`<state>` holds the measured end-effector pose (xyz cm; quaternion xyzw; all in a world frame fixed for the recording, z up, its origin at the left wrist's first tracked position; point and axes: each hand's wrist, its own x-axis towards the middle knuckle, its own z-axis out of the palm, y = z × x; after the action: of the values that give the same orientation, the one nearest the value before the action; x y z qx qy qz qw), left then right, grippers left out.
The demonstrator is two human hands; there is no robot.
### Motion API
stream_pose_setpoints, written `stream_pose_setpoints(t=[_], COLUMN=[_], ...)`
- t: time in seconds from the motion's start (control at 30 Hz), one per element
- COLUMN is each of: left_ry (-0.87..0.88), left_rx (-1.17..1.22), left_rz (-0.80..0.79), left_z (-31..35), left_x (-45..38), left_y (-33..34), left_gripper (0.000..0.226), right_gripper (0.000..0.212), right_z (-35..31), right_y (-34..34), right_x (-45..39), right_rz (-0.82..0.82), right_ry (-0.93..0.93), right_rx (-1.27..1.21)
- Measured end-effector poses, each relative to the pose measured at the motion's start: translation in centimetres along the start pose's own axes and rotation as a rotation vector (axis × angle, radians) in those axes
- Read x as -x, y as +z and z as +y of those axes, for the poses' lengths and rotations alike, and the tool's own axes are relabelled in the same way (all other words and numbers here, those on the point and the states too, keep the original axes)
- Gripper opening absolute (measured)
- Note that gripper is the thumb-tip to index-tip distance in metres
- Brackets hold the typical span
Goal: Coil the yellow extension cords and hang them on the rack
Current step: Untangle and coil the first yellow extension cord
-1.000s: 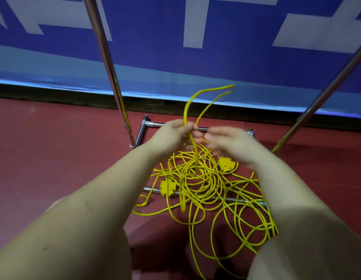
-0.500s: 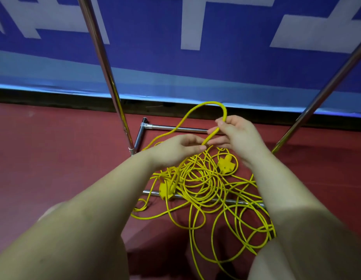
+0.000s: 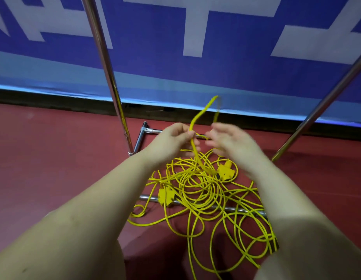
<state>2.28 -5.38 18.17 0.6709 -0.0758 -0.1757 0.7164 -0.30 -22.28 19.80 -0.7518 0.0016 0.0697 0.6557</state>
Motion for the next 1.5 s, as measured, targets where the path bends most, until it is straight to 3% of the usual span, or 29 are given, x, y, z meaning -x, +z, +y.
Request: stream_pose_setpoints(t=[0.07, 0.13, 0.2, 0.27, 0.43, 0.53, 0.67, 0.73, 0.8, 0.83, 0.93, 1.0, 1.07, 1.17, 1.23, 1.33, 1.4, 1.5], left_ry=[0.012, 0.013, 0.009, 0.015, 0.005, 0.027, -0.027, -0.044, -0.052, -0.063, -0.063, -0.060, -0.064, -0.041, 0.002, -0.030, -0.094, -0.155], left_rx=[0.178, 0.278, 0.336, 0.326, -0.388, -0.538, -0.893, -0.872, -0.673, -0.538, -0.193, 0.020, 0.230, 0.489, 0.537, 0.347, 0.096, -0.519], left_rz=[0.071, 0.110, 0.123, 0.085, -0.256, -0.264, -0.299, -0.266, -0.199, -0.159, -0.013, 0.053, 0.094, 0.171, 0.184, 0.124, 0.013, -0.277], left_z=[0.5, 0.9, 1.0, 0.9, -1.3, -2.1, -3.0, -2.9, -2.6, -2.2, -0.9, 0.3, 1.3, 2.5, 2.8, 1.8, 0.6, -0.8], left_x=[-0.1, 0.0, 0.0, -0.1, 0.5, 0.4, 0.0, -0.1, -0.3, -0.3, -0.1, -0.1, -0.1, -0.2, -0.2, -0.2, -0.1, 0.7], left_y=[-0.1, -0.3, -0.5, -0.5, 0.0, 0.6, -0.1, -0.3, -0.2, -0.1, -0.1, 0.0, 0.0, -0.7, -1.2, -1.5, -1.4, -1.3], left_gripper=[0.015, 0.015, 0.015, 0.011, 0.024, 0.020, 0.021, 0.022, 0.025, 0.024, 0.026, 0.026, 0.026, 0.027, 0.026, 0.024, 0.027, 0.034], right_gripper=[0.022, 0.008, 0.010, 0.016, 0.022, 0.023, 0.027, 0.027, 0.027, 0.027, 0.044, 0.053, 0.040, 0.019, 0.014, 0.019, 0.020, 0.022], right_z=[1.0, 1.5, 1.3, 0.8, -0.6, -1.1, -2.2, -2.6, -2.6, -2.2, 0.1, 1.8, 3.1, 3.3, 2.7, 0.9, -0.1, -1.5], right_y=[1.0, 1.7, 2.0, 2.2, 0.6, -0.2, -1.0, -1.8, -2.2, -2.0, -0.6, 0.9, 2.1, 3.1, 3.2, 2.5, 1.6, -0.3], right_x=[0.2, 0.5, 0.5, 0.5, 0.0, -0.2, -0.2, -0.3, -0.3, -0.3, -0.2, 0.0, 0.1, 0.0, 0.1, 0.3, 0.3, 0.1], right_rz=[-0.154, -0.198, -0.180, -0.127, 0.115, 0.214, 0.215, 0.210, 0.174, 0.159, 0.021, -0.180, -0.303, -0.238, -0.205, -0.112, -0.027, 0.087], right_ry=[0.009, 0.006, -0.031, -0.040, 0.128, 0.168, 0.084, 0.020, 0.026, 0.051, 0.110, 0.123, 0.101, 0.058, 0.072, 0.147, 0.149, 0.161], right_rx=[0.233, 0.330, 0.327, 0.169, -0.504, -0.767, -1.003, -1.066, -0.948, -0.773, -0.036, 0.335, 0.536, 0.642, 0.514, 0.112, -0.177, -0.606])
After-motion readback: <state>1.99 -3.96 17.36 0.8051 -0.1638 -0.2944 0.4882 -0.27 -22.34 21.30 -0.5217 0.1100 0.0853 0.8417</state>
